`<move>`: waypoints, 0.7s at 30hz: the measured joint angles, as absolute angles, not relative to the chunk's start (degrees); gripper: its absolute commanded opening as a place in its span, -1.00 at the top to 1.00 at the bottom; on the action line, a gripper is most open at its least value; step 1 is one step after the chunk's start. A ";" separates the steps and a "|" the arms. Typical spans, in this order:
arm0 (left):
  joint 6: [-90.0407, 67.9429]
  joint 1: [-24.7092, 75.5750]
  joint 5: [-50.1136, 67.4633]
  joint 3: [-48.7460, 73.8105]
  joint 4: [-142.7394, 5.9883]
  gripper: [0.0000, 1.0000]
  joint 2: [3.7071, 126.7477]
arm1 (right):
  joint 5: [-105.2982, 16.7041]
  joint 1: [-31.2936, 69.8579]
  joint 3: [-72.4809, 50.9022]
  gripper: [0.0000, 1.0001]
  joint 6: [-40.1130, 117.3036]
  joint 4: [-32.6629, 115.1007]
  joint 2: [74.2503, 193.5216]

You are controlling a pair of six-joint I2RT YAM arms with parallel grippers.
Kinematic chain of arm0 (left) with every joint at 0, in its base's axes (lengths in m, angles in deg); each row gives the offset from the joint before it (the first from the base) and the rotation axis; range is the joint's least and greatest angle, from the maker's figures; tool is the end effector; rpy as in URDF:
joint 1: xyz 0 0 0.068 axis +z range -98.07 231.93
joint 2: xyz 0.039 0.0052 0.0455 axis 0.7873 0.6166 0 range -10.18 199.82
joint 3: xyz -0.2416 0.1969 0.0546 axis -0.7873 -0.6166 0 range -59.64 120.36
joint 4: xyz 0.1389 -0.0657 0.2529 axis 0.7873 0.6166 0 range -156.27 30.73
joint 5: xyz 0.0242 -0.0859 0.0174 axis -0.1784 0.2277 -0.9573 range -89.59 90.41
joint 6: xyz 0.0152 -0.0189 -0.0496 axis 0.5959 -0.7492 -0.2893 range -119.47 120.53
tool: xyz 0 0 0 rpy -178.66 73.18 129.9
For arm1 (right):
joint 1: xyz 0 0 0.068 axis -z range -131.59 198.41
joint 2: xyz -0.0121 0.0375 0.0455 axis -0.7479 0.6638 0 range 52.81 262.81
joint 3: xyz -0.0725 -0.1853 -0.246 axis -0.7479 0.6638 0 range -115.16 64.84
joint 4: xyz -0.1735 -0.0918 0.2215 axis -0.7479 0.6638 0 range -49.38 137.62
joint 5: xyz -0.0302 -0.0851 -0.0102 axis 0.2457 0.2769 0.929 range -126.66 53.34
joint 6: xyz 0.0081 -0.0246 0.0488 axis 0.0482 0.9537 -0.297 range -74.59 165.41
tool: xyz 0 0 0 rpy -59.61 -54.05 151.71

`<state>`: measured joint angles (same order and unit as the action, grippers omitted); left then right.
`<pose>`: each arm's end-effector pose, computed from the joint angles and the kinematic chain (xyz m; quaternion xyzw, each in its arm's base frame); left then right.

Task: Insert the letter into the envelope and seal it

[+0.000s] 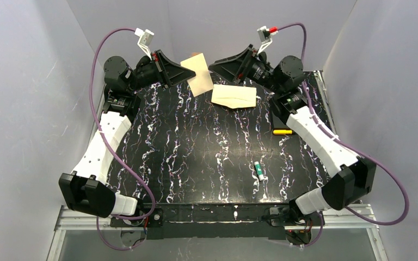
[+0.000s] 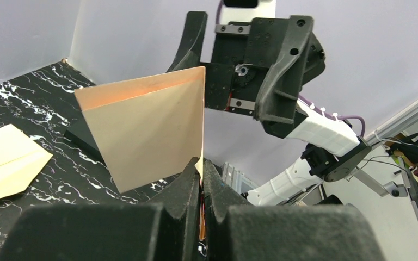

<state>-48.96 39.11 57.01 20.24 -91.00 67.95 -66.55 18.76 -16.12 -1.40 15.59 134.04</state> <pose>0.3058 -0.1017 0.5266 0.2368 0.5667 -0.6009 0.5116 0.2962 0.1903 0.5220 -0.1371 0.5474 0.6128 0.5532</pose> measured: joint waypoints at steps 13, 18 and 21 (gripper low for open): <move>-48.96 39.11 57.17 20.24 -90.37 1.00 67.95 | -76.99 18.69 -18.31 -0.17 -8.96 10.03 140.75; -49.01 39.11 56.95 20.24 -90.24 1.00 67.95 | -79.20 18.67 -19.75 -0.01 -12.06 6.17 142.04; -49.10 39.11 56.77 20.24 -90.24 1.00 67.95 | -79.77 18.65 -20.21 0.07 -13.05 5.69 142.56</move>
<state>-49.10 39.11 56.77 20.24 -90.24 67.95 -79.77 18.65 -20.21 -13.05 5.69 142.56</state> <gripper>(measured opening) 0.008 0.507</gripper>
